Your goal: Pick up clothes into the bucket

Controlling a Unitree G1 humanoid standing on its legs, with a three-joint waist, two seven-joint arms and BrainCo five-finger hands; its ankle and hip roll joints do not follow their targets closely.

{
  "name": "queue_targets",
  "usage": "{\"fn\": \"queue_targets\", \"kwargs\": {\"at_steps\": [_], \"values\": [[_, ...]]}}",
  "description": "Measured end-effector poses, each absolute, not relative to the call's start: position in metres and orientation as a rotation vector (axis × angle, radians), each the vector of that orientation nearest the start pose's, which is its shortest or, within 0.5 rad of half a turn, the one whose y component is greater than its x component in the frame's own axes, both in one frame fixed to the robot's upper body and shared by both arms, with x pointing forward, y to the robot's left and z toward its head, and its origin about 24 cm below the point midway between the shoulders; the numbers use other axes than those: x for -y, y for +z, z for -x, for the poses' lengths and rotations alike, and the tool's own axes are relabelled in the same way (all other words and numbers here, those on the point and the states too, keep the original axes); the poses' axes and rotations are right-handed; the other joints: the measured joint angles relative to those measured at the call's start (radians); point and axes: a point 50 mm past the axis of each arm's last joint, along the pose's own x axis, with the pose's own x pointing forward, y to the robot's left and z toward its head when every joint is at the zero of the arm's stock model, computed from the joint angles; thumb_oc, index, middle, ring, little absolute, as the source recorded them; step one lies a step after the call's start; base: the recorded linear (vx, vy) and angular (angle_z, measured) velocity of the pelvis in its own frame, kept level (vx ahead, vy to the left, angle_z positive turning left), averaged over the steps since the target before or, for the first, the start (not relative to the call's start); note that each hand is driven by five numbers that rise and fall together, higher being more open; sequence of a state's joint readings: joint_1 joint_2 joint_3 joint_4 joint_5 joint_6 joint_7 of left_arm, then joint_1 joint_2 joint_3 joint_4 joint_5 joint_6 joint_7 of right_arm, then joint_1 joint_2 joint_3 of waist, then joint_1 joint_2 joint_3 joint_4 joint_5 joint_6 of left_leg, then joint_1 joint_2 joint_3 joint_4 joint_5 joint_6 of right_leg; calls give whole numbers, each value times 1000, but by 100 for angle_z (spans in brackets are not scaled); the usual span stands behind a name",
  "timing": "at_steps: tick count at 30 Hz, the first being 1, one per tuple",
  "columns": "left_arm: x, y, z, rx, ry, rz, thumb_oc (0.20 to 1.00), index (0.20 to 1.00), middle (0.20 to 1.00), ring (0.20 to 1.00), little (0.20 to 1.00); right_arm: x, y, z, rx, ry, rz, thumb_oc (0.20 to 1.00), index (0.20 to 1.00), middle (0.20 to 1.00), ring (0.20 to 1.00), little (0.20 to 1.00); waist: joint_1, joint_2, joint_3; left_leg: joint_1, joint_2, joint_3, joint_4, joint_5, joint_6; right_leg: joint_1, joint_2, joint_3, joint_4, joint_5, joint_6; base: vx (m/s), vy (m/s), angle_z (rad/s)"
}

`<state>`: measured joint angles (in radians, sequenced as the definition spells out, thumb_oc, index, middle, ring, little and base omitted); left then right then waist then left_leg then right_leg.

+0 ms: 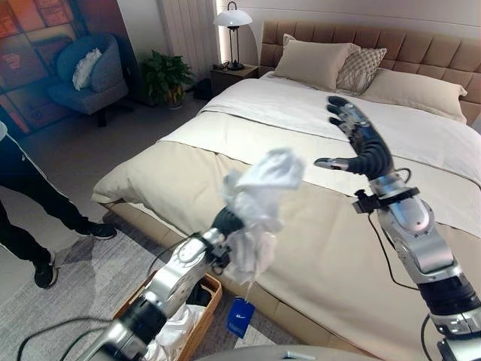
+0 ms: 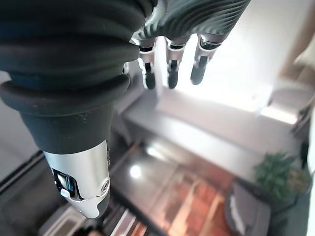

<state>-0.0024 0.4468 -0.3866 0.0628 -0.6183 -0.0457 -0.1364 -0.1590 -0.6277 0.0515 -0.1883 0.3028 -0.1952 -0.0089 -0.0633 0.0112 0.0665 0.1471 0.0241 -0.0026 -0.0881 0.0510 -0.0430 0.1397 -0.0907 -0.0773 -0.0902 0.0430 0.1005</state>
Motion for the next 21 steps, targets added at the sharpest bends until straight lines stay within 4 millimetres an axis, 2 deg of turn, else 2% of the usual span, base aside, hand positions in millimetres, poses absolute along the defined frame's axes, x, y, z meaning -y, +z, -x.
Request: {"fn": "queue_targets", "kwargs": {"at_steps": [3,4,5,6,7,8,10,11,12,13,14,15,16,19,21], "values": [[-182,2,-217,-237,-291,148,200,200,200,200,200,224,154,-256,449,110,304,1000,1000,1000,1000,1000,2,-2,3,0,1,0,-1,-8,1,-1,0,0,0,-6,4,13,3,0],[-203,-4,-204,-259,-197,136,200,200,200,200,200,239,140,-248,400,39,289,1000,1000,1000,1000,1000,7,-6,7,0,1,0,0,-9,0,-3,1,0,0,-7,3,0,0,0],[-216,-8,-196,-275,-138,131,200,200,200,200,200,248,131,-243,361,-6,280,1000,1000,1000,1000,1000,8,-8,8,1,2,0,0,-16,2,-2,1,0,-1,-8,2,0,0,0],[-234,-16,-185,-312,-57,93,200,200,200,200,200,263,111,-237,277,-74,268,1000,1000,1000,1000,1000,16,-10,13,-2,1,0,-1,-16,1,-4,0,-1,0,-8,2,0,0,0],[-241,-18,-182,-321,-20,90,200,200,200,200,200,268,102,-234,237,-101,262,1000,1000,1000,1000,1000,20,-11,14,0,1,0,0,-16,2,-4,0,0,0,-8,2,0,0,0],[-256,-24,-173,-345,61,57,200,200,200,200,200,282,78,-221,131,-156,260,1000,1000,1000,1000,1000,28,-14,19,-10,0,-1,-2,-17,-1,-9,-1,-2,0,-9,2,-22,20,3],[-271,-28,-165,-356,151,52,200,200,200,200,200,290,58,-211,40,-193,257,1000,1000,1000,1000,1000,27,-15,21,-22,-1,-2,-2,-19,-2,-17,-2,-5,1,-12,-3,-15,22,4],[-282,-31,-159,-363,224,11,200,200,200,200,200,299,35,-201,-55,-240,238,1000,1000,1000,1000,1000,25,-17,23,-31,-1,-3,0,-18,-1,-28,-2,-6,5,-12,-3,-24,24,4],[-286,-32,-157,-365,256,-22,200,200,200,200,200,302,20,-192,-117,-273,221,1000,1000,1000,1000,1000,26,-19,24,-39,-1,-4,0,-16,1,-37,-2,-9,6,-12,-3,-47,31,7],[-293,-32,-155,-359,304,-63,200,200,200,200,200,305,-7,-178,-221,-328,178,1000,1000,1000,1000,1000,27,-25,31,-40,0,-8,0,-15,2,-44,-1,-13,15,-16,-2,-54,29,8],[-296,-32,-154,-358,324,-86,200,200,200,200,200,306,-20,-170,-285,-349,165,1000,1000,1000,1000,1000,27,-27,36,-40,1,-12,0,-15,3,-43,-1,-15,20,-16,-1,-104,44,9],[-300,-32,-152,-358,348,-144,200,200,200,200,200,308,-43,-147,-402,-368,176,1000,1000,1000,1000,1000,27,-25,44,-59,-1,-15,4,-11,-1,-60,-2,-17,24,-19,1,-119,49,8],[-305,-31,-152,-348,373,-185,200,200,200,200,200,310,-65,-129,-525,-380,190,1000,1000,1000,1000,1000,28,-36,51,-84,-3,-19,21,-13,-3,-82,-4,-19,42,-25,3,-94,36,9],[-311,-26,-154,-315,431,-210,200,200,200,200,200,311,-86,-105,-670,-404,194,1000,1000,1000,1000,1000,25,-35,89,-129,-10,-30,51,-12,-3,-123,-11,-26,71,-29,6,-110,15,8],[-317,-19,-163,-272,462,-238,200,200,200,200,200,303,-96,-96,-721,-376,197,1000,1000,1000,1000,1000,24,-50,128,-185,-15,-31,109,-15,-6,-169,-13,-27,107,-32,7,-245,48,1]]}}
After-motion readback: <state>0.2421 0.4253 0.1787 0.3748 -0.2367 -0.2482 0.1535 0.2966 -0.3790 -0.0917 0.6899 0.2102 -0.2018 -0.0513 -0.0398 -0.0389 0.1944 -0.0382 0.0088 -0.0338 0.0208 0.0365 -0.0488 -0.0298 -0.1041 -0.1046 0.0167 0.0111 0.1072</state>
